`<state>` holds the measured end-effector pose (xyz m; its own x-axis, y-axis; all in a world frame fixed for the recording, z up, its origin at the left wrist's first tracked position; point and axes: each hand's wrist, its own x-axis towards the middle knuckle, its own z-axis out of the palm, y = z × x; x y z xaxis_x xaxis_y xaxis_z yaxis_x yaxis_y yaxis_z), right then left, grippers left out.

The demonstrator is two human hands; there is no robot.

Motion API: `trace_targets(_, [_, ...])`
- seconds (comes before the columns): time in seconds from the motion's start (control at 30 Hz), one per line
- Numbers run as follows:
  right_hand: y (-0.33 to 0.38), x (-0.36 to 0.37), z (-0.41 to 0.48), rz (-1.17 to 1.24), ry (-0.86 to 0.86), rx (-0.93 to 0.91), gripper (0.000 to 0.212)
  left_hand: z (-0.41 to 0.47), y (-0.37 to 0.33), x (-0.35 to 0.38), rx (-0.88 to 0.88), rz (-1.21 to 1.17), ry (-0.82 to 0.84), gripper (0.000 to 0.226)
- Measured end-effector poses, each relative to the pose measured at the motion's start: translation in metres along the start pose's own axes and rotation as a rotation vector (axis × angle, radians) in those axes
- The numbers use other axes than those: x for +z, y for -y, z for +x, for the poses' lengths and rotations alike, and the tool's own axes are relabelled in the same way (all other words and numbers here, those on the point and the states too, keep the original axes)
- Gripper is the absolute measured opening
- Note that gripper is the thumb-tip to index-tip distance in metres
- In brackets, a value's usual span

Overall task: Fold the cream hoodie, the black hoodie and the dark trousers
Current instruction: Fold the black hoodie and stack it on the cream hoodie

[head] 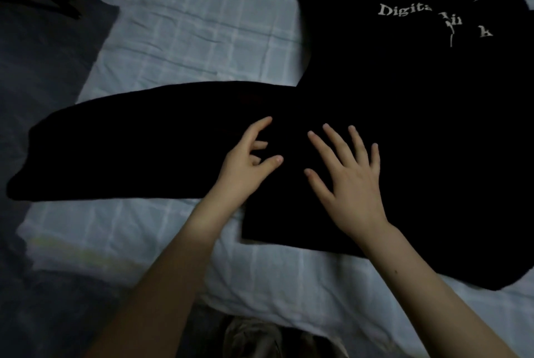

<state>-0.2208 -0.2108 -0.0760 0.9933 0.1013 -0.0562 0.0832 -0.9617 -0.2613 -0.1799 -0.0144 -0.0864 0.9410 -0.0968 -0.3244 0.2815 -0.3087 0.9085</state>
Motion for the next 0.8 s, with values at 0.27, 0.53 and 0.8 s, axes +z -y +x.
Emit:
trace_targets(0.27, [-0.041,0.003,0.05,-0.147,-0.075,0.0,0.058,0.01,-0.001,-0.014,0.006,-0.074,-0.08,0.07])
trace_targets(0.53, [-0.065,0.022,0.051,-0.12,-0.09,-0.058,0.057,0.087,-0.04,0.02,-0.016,-0.024,-0.046,0.051])
trace_targets(0.8, [-0.069,0.011,0.049,-0.061,-0.032,-0.089,0.057,0.087,-0.048,0.008,0.071,-0.038,-0.267,0.047])
